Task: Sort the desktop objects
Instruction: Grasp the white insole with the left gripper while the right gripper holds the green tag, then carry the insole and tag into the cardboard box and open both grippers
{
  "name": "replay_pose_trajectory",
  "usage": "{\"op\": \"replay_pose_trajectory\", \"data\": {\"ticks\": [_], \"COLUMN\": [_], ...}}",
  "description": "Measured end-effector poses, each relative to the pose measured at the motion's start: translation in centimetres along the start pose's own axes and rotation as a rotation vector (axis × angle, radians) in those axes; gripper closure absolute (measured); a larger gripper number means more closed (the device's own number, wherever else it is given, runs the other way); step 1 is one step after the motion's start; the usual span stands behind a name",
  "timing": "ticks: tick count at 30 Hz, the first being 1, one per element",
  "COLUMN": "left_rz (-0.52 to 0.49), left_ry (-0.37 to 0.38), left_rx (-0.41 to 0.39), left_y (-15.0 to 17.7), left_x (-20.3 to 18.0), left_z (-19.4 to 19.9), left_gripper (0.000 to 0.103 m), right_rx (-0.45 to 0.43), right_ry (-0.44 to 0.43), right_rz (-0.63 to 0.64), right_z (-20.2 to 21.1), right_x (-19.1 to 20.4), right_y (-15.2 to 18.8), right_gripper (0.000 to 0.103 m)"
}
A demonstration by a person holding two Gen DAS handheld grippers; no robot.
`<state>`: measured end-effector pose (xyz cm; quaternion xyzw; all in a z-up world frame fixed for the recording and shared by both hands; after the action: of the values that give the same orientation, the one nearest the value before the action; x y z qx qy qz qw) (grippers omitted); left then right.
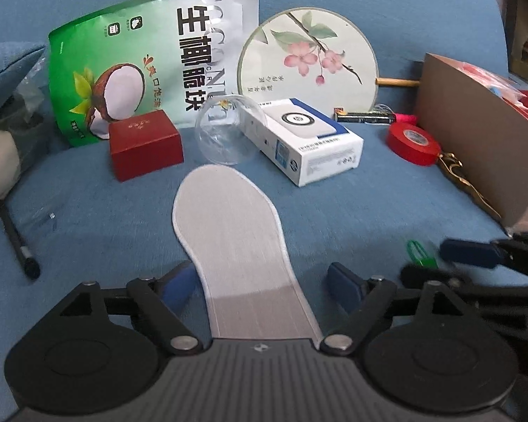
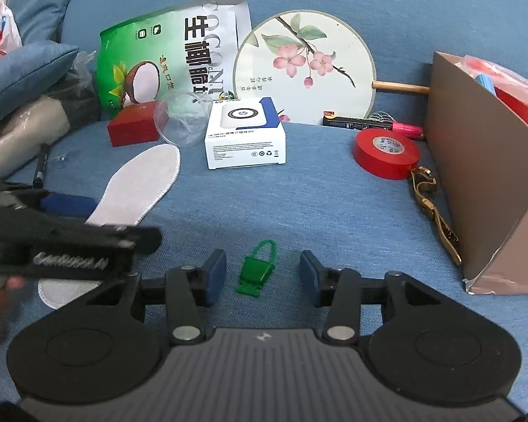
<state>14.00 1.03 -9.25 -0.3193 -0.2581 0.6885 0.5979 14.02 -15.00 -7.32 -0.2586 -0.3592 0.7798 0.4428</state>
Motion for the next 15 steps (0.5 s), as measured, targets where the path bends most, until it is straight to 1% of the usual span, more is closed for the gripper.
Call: {"op": "replay_pose_trajectory", "data": {"ticks": [1, 2, 3, 4, 5, 6, 8, 10, 15], "left_rz": [0.0, 0.003, 0.009, 0.011, 0.009, 0.01, 0.024, 0.041, 0.045], "left_ry": [-0.005, -0.004, 0.005, 0.011, 0.015, 0.017, 0.026, 0.036, 0.049], "left_rx": [-0.005, -0.01, -0.006, -0.005, -0.007, -0.008, -0.007, -0.002, 0.002], "left_y": [-0.2, -0.3, -0.3, -0.3, -0.2, -0.2, -0.1, 0.1, 0.3], "left_x": [0.1, 0.1, 0.2, 0.3, 0.3, 0.4, 0.5, 0.7, 0.8], "left_z": [0.0, 0.1, 0.2, 0.3, 0.4, 0.6, 1.0, 1.6, 3.5], "left_gripper": [0.034, 0.04, 0.041, 0.042, 0.044, 0.045, 0.048, 0.049, 0.049], "right_rx": [0.002, 0.006, 0.009, 0.011, 0.012, 0.012, 0.009, 0.001, -0.054], "right_ry": [0.0, 0.001, 0.001, -0.004, -0.009, -0.014, -0.015, -0.014, -0.005], "right_rz": [0.002, 0.008, 0.013, 0.018, 0.019, 0.017, 0.01, -0.002, -0.029], "right_z": [0.0, 0.0, 0.0, 0.0, 0.1, 0.1, 0.3, 0.5, 1.4], "right_x": [0.0, 0.1, 0.1, 0.2, 0.2, 0.2, 0.2, 0.0, -0.6], "right_y": [0.0, 0.0, 0.0, 0.0, 0.0, -0.1, -0.1, -0.2, -0.9], "right_gripper": [0.058, 0.059, 0.069, 0.074, 0.083, 0.085, 0.085, 0.085, 0.086]}}
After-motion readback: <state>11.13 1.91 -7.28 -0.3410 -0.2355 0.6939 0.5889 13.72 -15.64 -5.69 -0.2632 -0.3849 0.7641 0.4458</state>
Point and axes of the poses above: each gripper's, at about its wrist camera, not at the fingertips, and z roughly against the way its jaws point, x to its left, y to its underside, the point moved 7 cm from there along -z, roughly the way its jaws point, and after that the axes turned 11 degrees about z, right-handed, at the moved point
